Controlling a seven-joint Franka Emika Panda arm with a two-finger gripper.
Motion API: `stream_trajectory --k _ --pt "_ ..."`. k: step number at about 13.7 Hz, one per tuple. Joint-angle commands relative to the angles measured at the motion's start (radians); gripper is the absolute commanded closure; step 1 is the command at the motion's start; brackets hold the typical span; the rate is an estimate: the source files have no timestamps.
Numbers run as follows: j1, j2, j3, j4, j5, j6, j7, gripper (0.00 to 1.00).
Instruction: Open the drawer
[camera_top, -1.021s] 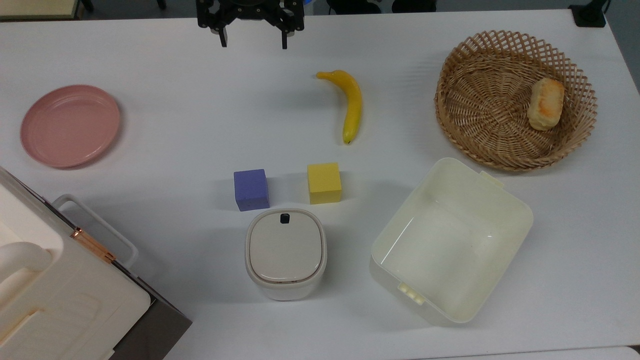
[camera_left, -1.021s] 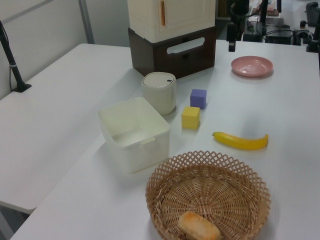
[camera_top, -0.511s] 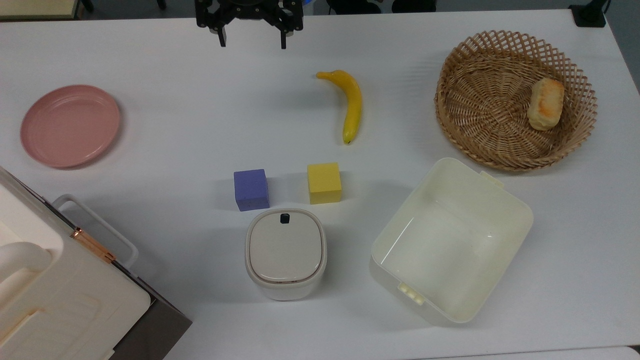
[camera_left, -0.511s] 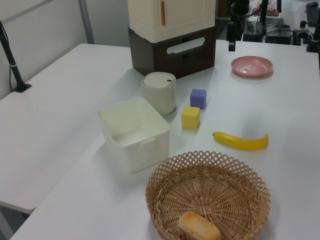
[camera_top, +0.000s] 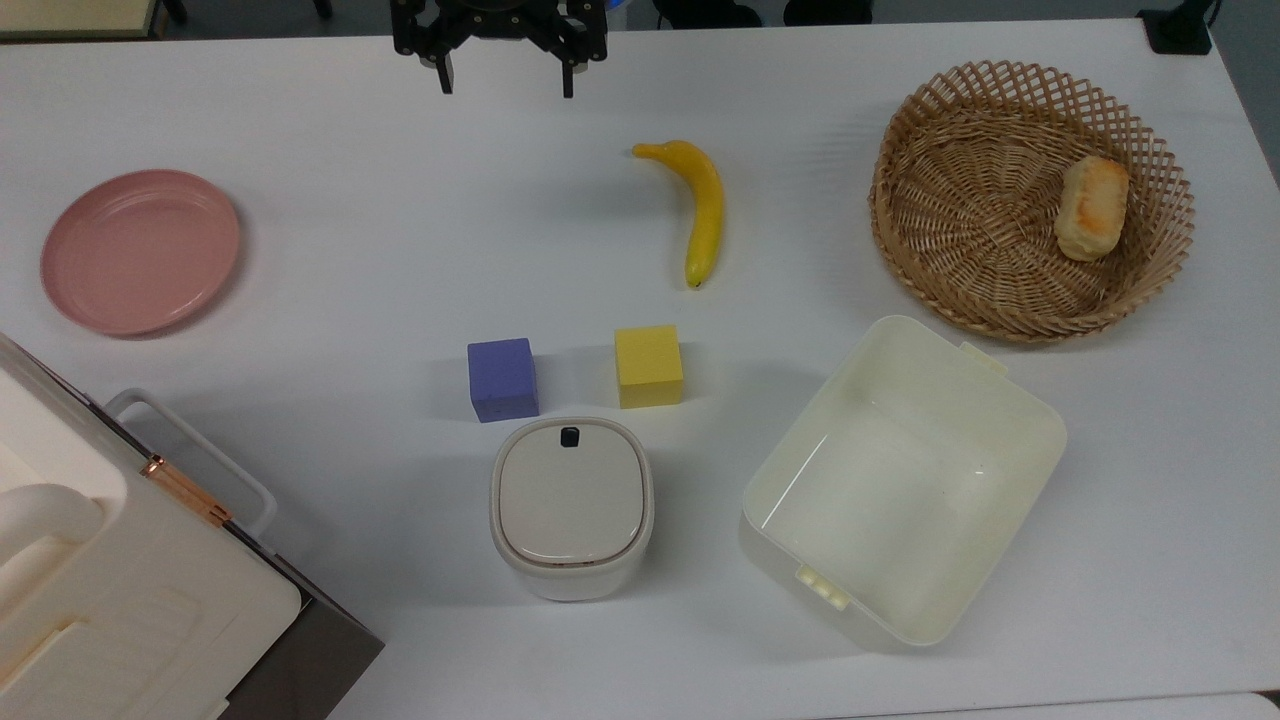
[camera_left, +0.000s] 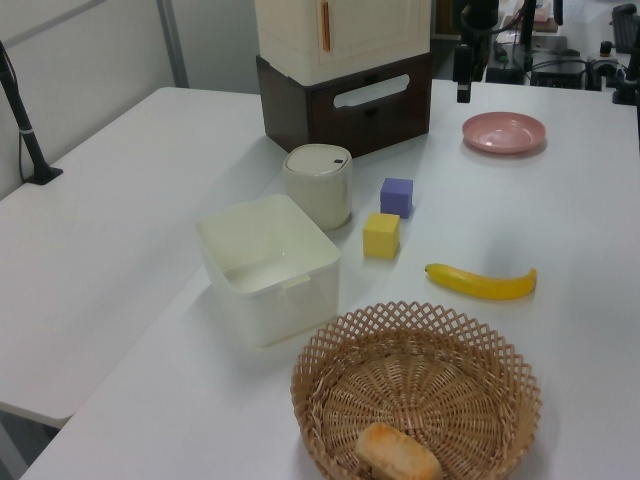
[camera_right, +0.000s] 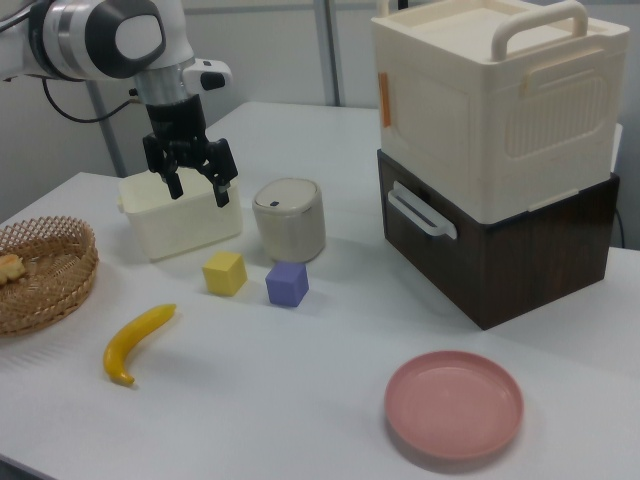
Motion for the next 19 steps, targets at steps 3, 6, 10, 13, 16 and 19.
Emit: stream_trajectory --k 3,6,10,13,16,19 --pt "0.0 -0.002 -0.004 0.014 0.016 -0.013 -0.015 0.0" --pt "0.0 0.007 -0.004 0.018 0.015 -0.009 -0.044 0.0" --pt "-0.031 0.018 -0.003 0.017 0.015 0.017 -0.323 0.0" --pt "-0.042 0.035 -0.004 0.017 0.001 0.034 -0.654 0.0" --pt "-0.05 0.035 -0.004 0.017 -0.028 0.052 -0.858 0.0" --pt "-0.051 0.036 -0.004 0.008 -0.087 0.155 -0.905 0.0"
